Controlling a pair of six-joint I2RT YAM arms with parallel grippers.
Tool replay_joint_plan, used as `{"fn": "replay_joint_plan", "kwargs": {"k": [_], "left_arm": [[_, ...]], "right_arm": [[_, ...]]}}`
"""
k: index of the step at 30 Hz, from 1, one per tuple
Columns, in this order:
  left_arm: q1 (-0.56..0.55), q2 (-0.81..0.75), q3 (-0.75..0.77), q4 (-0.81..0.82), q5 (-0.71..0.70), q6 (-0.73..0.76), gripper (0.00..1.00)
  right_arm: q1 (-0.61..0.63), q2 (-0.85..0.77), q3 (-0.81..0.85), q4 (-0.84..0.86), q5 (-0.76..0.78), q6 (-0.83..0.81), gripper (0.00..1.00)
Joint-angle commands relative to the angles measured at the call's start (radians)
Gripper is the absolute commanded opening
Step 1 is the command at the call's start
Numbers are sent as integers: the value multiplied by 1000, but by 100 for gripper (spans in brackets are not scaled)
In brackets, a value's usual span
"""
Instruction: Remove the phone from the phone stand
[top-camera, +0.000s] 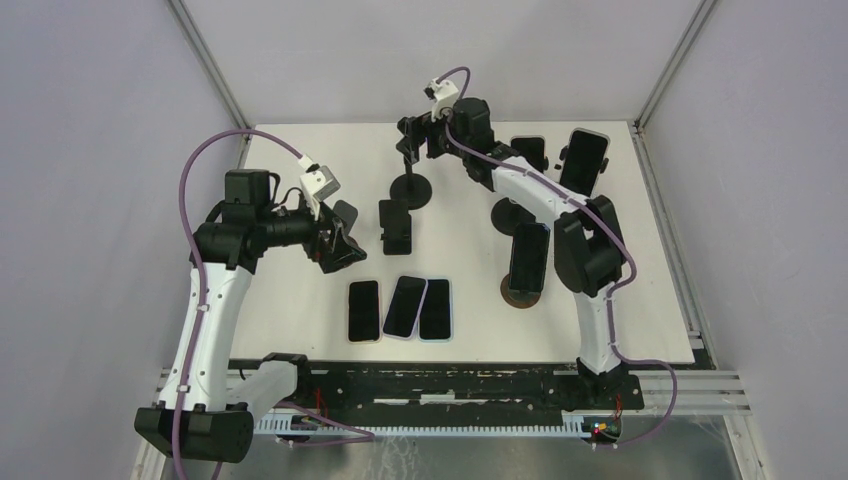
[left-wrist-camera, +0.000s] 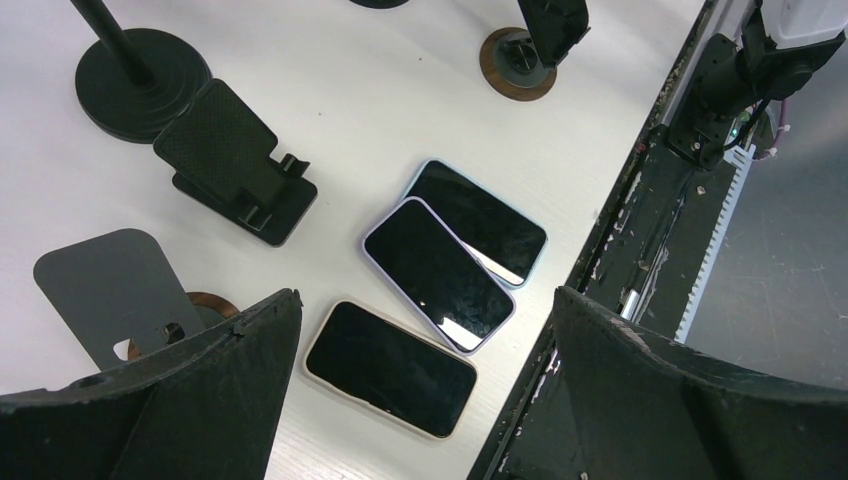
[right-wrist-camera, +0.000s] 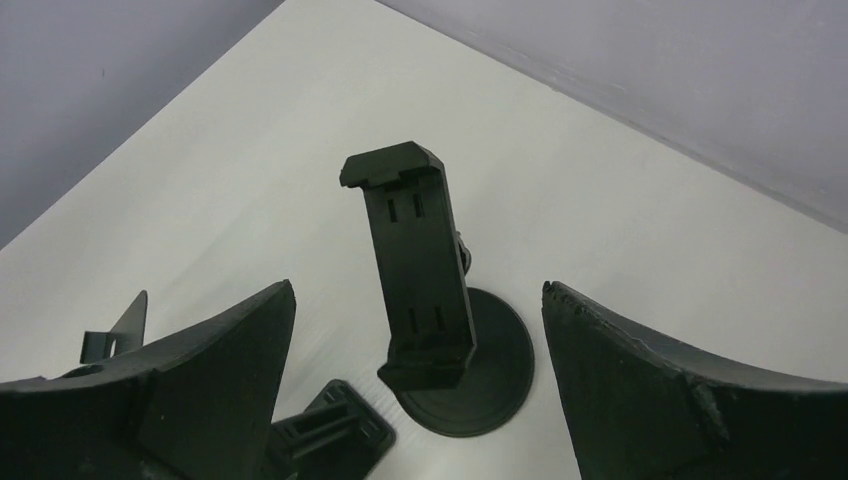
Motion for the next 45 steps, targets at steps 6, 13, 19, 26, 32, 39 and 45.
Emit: {"fn": "replay_joint_plan", "kwargs": {"k": [6, 13, 19, 26, 32, 39, 45], "left_arm": [[2, -2, 30, -34, 41, 62, 100], [0, -11, 50, -84, 67, 99, 100], [0, -17, 53, -94, 94, 108, 100], [0, -11, 63, -96, 108, 102, 100], [0, -4, 63, -95, 106, 107, 100], [1, 13, 64, -94, 108, 110, 100], [1, 19, 57, -78, 116, 102, 100]], "right_arm": [[-52, -383, -33, -280, 80, -117, 98], [-166, -574, -155, -467, 143, -143, 98], [-239, -634, -259, -500, 162, -173, 98], [-278, -578, -251, -503, 181, -178, 98], [-282, -493, -186, -522, 223, -189, 98], [-283, -460, -181, -533, 282, -188, 98], [-284, -457, -186, -540, 290, -187, 96]]}}
